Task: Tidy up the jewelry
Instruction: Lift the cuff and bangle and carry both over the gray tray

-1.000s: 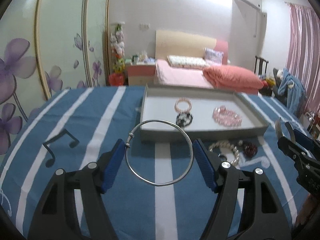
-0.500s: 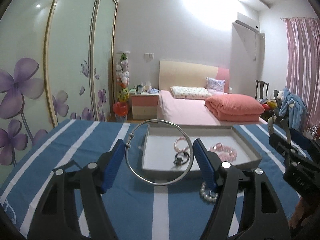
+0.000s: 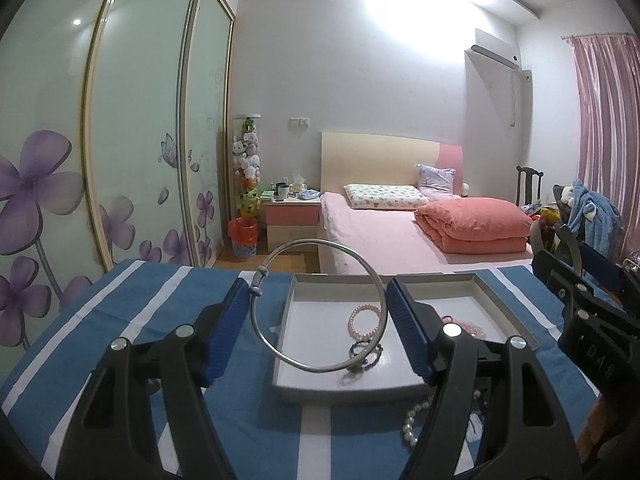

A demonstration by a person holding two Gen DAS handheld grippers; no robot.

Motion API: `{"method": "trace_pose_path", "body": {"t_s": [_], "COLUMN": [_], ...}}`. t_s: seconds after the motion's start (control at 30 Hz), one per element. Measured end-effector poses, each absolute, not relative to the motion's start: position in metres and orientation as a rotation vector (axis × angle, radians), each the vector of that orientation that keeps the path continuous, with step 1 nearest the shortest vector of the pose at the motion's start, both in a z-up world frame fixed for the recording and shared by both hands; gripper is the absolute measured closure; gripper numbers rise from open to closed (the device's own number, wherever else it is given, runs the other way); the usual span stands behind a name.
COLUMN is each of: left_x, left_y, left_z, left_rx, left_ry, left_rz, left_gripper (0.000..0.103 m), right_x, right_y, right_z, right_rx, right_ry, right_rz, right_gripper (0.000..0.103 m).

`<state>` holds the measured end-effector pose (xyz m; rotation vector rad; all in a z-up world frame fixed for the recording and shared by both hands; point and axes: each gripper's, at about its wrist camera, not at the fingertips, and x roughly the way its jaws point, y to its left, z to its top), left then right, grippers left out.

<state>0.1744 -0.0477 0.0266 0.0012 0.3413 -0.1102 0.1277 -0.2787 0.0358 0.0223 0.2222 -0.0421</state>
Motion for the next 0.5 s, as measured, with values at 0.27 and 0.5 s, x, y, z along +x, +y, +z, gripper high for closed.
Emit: {"method": "trace_pose_path", "body": {"t_s": [0.27,0.5], "left_x": [0.21,0.238], "left_y": [-0.055,-0.059], "left_z": [0.011,-0.008], "left_rx": [-0.004,0.003], "left_ry": [0.384,0.452], "left_rz": [-0.105,-0.144], "left_gripper": [0.035,0.034], "right_x": [0.158,0.191], "right_y": [-0.282,-0.288], "right_z": [0.023,0.005], "right_rx": [0.038,0.046], "right_ry": [0.26,0.365], "right_rz": [-0.053,-0.047], "right_gripper": [0.037,0.037]}}
